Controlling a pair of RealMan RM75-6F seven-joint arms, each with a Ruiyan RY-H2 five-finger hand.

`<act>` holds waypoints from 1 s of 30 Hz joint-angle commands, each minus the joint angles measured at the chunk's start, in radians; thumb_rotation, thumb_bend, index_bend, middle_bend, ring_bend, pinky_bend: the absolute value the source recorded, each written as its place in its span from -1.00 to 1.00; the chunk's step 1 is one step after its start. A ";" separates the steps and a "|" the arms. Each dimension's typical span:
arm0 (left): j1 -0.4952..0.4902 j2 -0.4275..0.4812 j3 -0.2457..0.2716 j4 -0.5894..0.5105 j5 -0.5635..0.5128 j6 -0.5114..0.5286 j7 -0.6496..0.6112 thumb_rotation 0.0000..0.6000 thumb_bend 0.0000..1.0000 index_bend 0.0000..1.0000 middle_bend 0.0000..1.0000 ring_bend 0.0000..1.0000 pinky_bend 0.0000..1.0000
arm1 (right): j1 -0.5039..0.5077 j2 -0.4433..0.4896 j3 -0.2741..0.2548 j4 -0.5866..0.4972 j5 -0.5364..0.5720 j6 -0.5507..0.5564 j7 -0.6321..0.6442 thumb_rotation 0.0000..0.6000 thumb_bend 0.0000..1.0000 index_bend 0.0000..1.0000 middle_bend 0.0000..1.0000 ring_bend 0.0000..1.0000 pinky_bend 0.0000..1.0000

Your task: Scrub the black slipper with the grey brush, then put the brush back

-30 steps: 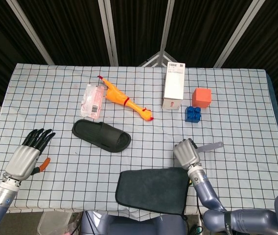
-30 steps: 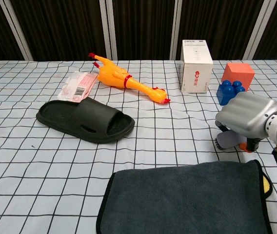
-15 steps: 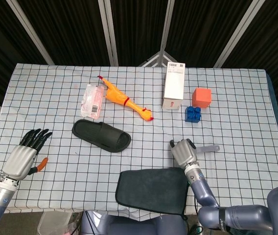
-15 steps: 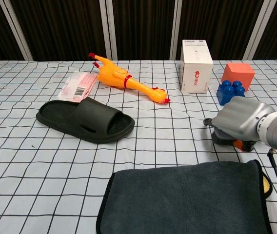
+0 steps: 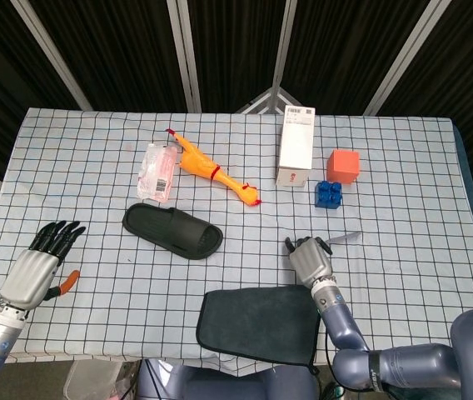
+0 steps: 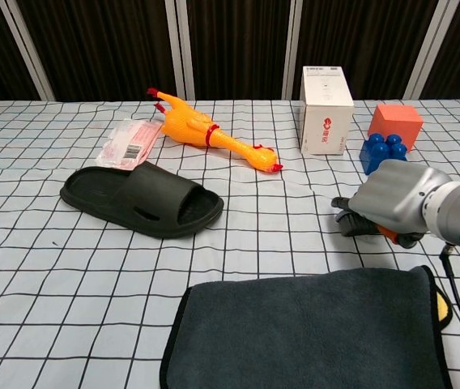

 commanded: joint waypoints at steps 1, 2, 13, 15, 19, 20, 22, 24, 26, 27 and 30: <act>0.002 0.000 0.000 -0.003 0.005 0.003 0.002 1.00 0.07 -0.90 -0.93 -1.00 -1.00 | 0.007 0.014 -0.001 -0.032 0.012 0.020 -0.001 1.00 0.40 -1.00 -0.50 -0.38 0.13; 0.003 0.000 0.000 -0.005 0.008 0.004 0.003 1.00 0.07 -0.90 -0.93 -1.00 -1.00 | 0.008 0.017 -0.003 -0.040 0.015 0.024 -0.001 1.00 0.38 -1.00 -0.51 -0.38 0.13; 0.016 0.000 0.000 -0.021 0.021 0.014 0.025 1.00 0.07 -0.90 -0.93 -1.00 -1.00 | 0.008 0.056 -0.029 -0.116 0.023 0.075 0.010 1.00 0.35 -1.00 -0.51 -0.38 0.13; 0.019 0.000 0.001 -0.026 0.029 0.017 0.032 1.00 0.07 -0.90 -0.93 -1.00 -1.00 | 0.004 0.074 -0.032 -0.139 0.012 0.092 0.023 1.00 0.35 -1.00 -0.51 -0.38 0.13; 0.021 -0.005 0.004 -0.034 0.038 0.014 0.048 1.00 0.07 -0.90 -0.93 -1.00 -1.00 | -0.011 0.111 -0.042 -0.178 -0.002 0.114 0.055 1.00 0.35 -1.00 -0.51 -0.38 0.13; 0.021 -0.007 0.004 -0.036 0.039 0.012 0.053 1.00 0.07 -0.90 -0.93 -1.00 -1.00 | -0.014 0.119 -0.045 -0.185 -0.006 0.117 0.062 1.00 0.35 -1.00 -0.51 -0.38 0.13; 0.020 -0.009 0.004 -0.040 0.041 0.009 0.061 1.00 0.07 -0.90 -0.93 -1.00 -1.00 | -0.020 0.133 -0.051 -0.195 -0.012 0.122 0.075 1.00 0.35 -1.00 -0.51 -0.38 0.13; 0.020 -0.011 0.003 -0.047 0.043 0.007 0.074 1.00 0.07 -0.90 -0.93 -1.00 -1.00 | -0.026 0.150 -0.059 -0.203 -0.020 0.124 0.089 1.00 0.34 -1.00 -0.51 -0.38 0.13; 0.019 -0.011 0.001 -0.054 0.044 0.005 0.085 1.00 0.07 -0.90 -0.93 -1.00 -1.00 | -0.033 0.168 -0.066 -0.212 -0.025 0.124 0.105 1.00 0.29 -1.00 -0.51 -0.38 0.12; 0.020 -0.011 0.000 -0.056 0.043 0.005 0.087 1.00 0.05 -0.90 -0.93 -1.00 -1.00 | -0.035 0.174 -0.067 -0.216 -0.027 0.126 0.110 1.00 0.24 -1.00 -0.51 -0.39 0.09; 0.030 -0.007 -0.003 -0.064 0.042 0.022 0.089 1.00 -0.12 -0.92 -0.94 -1.00 -1.00 | -0.062 0.218 -0.069 -0.266 -0.092 0.157 0.177 1.00 0.12 -1.00 -0.62 -0.53 -0.20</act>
